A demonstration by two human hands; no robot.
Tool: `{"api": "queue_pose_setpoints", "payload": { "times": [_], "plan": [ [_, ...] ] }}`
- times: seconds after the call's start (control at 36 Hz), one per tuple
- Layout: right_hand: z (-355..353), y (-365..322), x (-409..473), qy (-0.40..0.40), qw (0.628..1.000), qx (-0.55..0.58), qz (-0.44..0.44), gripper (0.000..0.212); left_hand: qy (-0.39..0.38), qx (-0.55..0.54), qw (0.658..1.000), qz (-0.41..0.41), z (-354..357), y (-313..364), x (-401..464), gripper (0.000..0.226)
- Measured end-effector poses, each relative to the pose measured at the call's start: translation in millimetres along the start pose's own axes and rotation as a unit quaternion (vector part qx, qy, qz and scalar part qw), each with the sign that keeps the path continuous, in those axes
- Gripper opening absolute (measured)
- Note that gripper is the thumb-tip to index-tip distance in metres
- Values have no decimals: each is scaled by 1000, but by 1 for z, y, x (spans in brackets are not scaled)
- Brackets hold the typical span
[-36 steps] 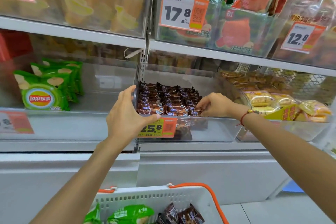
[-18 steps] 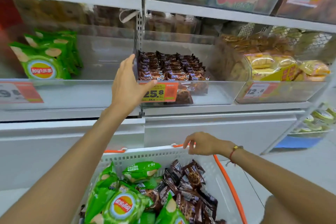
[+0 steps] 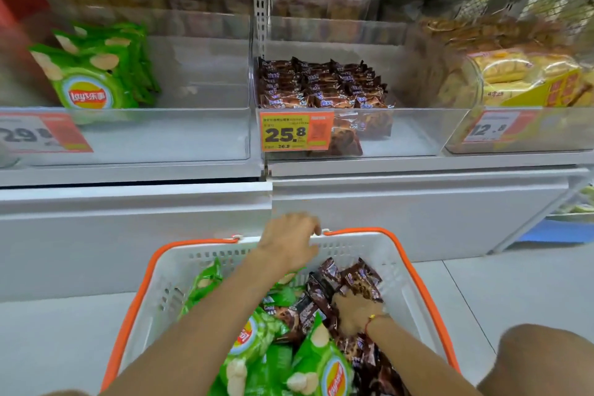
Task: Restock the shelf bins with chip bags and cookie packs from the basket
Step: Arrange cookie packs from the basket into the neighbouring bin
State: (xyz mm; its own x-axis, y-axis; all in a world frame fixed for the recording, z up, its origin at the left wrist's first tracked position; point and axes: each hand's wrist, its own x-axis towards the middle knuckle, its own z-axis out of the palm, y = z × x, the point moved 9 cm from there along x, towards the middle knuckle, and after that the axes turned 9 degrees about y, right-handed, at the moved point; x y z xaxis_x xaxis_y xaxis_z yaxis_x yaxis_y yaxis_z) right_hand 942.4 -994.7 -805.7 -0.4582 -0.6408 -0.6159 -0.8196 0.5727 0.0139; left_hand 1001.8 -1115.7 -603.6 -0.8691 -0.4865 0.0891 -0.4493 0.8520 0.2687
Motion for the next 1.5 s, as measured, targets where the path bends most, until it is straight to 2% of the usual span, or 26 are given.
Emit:
{"api": "queue_pose_setpoints", "payload": {
  "times": [0.06, 0.08, 0.14, 0.19, 0.25, 0.33, 0.42, 0.47, 0.5, 0.58, 0.64, 0.72, 0.78, 0.83, 0.89, 0.97, 1.06, 1.11, 1.14, 1.17, 1.19, 1.22, 1.25, 1.31, 1.39, 1.5],
  "plan": [
    [1, 5, 3, 20, 1000, -11, 14, 75, -74, -22, 996, -39, 45, -4, -9, 29],
    [1, 7, 4, 21, 1000, -13, 16, 72, -106, -38, 992, -53, 67, -5, -15, 30],
    [-2, 8, 7, 26, 999, -18, 11, 54, -164, -70, 981, -71, 107, -5, -31, 35],
    [-8, 12, 10, 39, 999, -19, 5, 45, -204, -79, 973, -75, 137, -5, -47, 36],
    [-11, 15, 13, 30, 999, -10, -2, 39, -213, -70, 972, -70, 154, -5, -57, 30],
    [-20, 14, 12, 0, 1000, 14, -15, 16, -228, -59, 970, -68, 161, -5, -65, 30],
    [-44, 12, 6, -21, 998, 59, -30, 22, -253, -84, 961, -74, 158, -4, -62, 30],
    [-68, 8, -2, -35, 994, 97, -43, 14, -266, -115, 953, -86, 149, -2, -55, 32],
    [-84, 4, -8, -34, 991, 118, -51, 22, -266, -128, 951, -96, 140, -2, -50, 33],
    [-141, -4, -26, 3, 978, 195, -69, 39, -221, -138, 958, -124, 97, -4, -27, 33],
    [-172, -5, -41, 24, 962, 261, -77, 34, -178, -134, 965, -137, 62, -6, -11, 32],
    [-200, -4, -66, 30, 921, 377, -94, 10, -109, -146, 970, -162, 15, -14, 4, 23],
    [-216, -5, -81, 34, 884, 454, -107, 12, -41, -155, 973, -164, -16, -17, 4, 34],
    [-231, -4, -92, 56, 849, 514, -107, 13, 47, -124, 985, -112, -46, -9, 0, 54],
    [-244, -1, -97, 83, 798, 589, -97, 21, 123, -123, 984, -45, -72, 2, -4, 58],
    [-260, -3, -112, 111, 751, 640, -118, 4, 183, -184, 966, 12, -94, 6, -3, 49],
    [-271, -5, -123, 96, 700, 692, -150, 22, 180, -292, 939, 26, -98, 1, 4, 40],
    [-275, 0, -126, 78, 645, 746, -147, 38, 169, -422, 891, 1, -101, -1, 7, 29],
    [-278, 0, -128, 77, 633, 755, -152, 40, 164, -478, 863, -21, -103, -2, 9, 22],
    [-281, 0, -130, 91, 643, 744, -157, 39, 160, -522, 836, -44, -106, -2, 9, 16],
    [-284, 4, -130, 131, 674, 709, -159, 35, 156, -552, 817, -63, -108, -2, 10, 14],
    [-290, 9, -131, 186, 704, 667, -156, 28, 146, -575, 801, -77, -109, -1, 10, 16],
    [-295, 14, -133, 242, 717, 637, -150, 22, 134, -594, 789, -86, -109, 0, 10, 18],
    [-301, 22, -134, 295, 699, 638, -132, 19, 111, -612, 777, -100, -106, 1, 13, 23],
    [-299, 20, -135, 276, 671, 678, -119, 37, 72, -624, 768, -125, -99, 2, 16, 22],
    [-302, 14, -138, 276, 679, 663, -152, 49, 35, -635, 758, -145, -93, 5, 20, 24]
  ]
}}
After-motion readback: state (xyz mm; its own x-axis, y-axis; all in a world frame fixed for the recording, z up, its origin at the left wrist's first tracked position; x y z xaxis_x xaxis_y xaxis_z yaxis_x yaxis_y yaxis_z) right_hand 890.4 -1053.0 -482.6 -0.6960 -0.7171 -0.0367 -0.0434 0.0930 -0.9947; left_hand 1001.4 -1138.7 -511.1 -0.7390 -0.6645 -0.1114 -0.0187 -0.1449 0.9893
